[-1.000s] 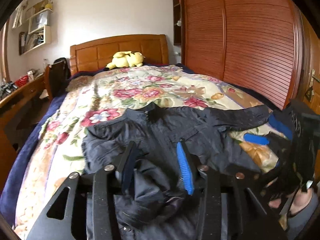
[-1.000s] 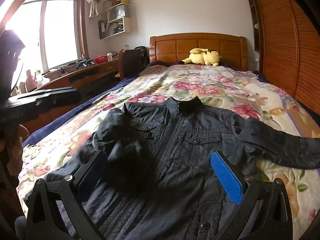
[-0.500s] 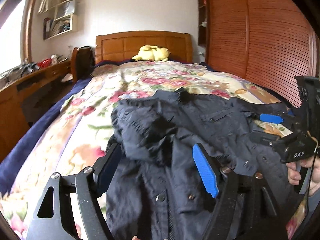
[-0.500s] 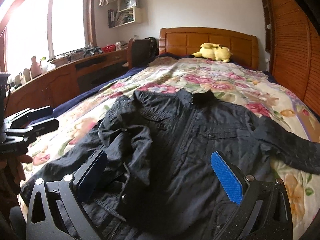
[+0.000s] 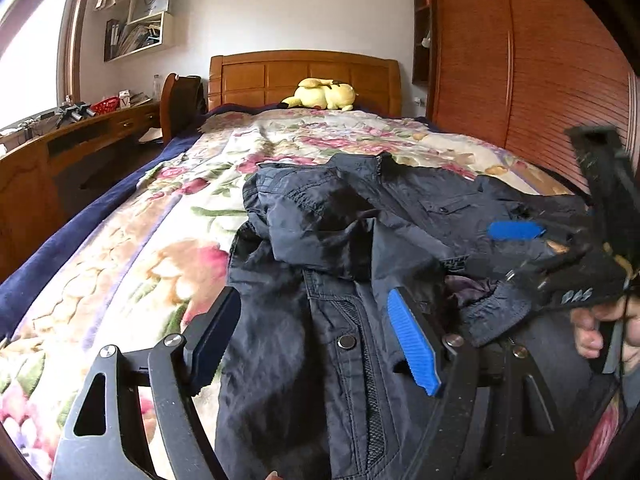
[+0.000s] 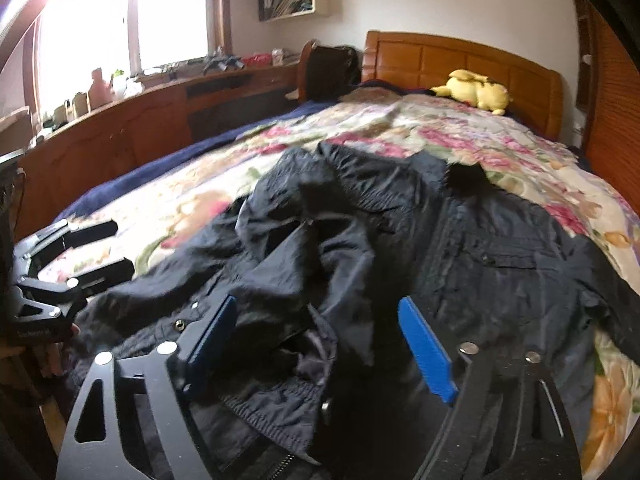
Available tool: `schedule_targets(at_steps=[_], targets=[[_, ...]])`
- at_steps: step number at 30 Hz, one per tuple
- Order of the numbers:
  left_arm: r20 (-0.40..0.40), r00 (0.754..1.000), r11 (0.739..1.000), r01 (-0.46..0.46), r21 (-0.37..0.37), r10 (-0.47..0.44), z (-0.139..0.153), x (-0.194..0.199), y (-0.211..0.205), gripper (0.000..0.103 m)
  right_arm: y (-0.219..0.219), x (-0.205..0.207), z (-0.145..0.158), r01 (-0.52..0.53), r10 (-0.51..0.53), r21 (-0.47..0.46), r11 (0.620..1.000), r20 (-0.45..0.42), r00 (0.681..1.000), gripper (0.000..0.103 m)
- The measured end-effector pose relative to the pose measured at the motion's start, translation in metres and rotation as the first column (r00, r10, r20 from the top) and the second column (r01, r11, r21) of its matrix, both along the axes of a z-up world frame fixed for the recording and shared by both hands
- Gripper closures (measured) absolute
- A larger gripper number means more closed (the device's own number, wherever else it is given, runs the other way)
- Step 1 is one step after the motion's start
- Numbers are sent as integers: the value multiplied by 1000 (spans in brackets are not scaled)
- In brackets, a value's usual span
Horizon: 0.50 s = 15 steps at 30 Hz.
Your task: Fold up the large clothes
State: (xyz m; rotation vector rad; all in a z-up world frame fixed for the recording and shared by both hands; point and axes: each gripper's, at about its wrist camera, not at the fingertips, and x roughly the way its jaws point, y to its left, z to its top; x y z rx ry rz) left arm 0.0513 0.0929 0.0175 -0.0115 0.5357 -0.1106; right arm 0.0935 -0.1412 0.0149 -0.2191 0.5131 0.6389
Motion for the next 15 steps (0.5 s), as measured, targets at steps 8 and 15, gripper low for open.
schedule_targets(at_steps=[8, 15], targets=[[2, 1000, 1000, 9, 10, -9, -10, -5, -1, 26, 11, 13, -18, -15, 11, -86, 996, -40, 999, 26], [13, 1000, 999, 11, 40, -12, -14, -10, -7, 26, 19, 4, -28, -17, 12, -153, 988, -32, 999, 64]])
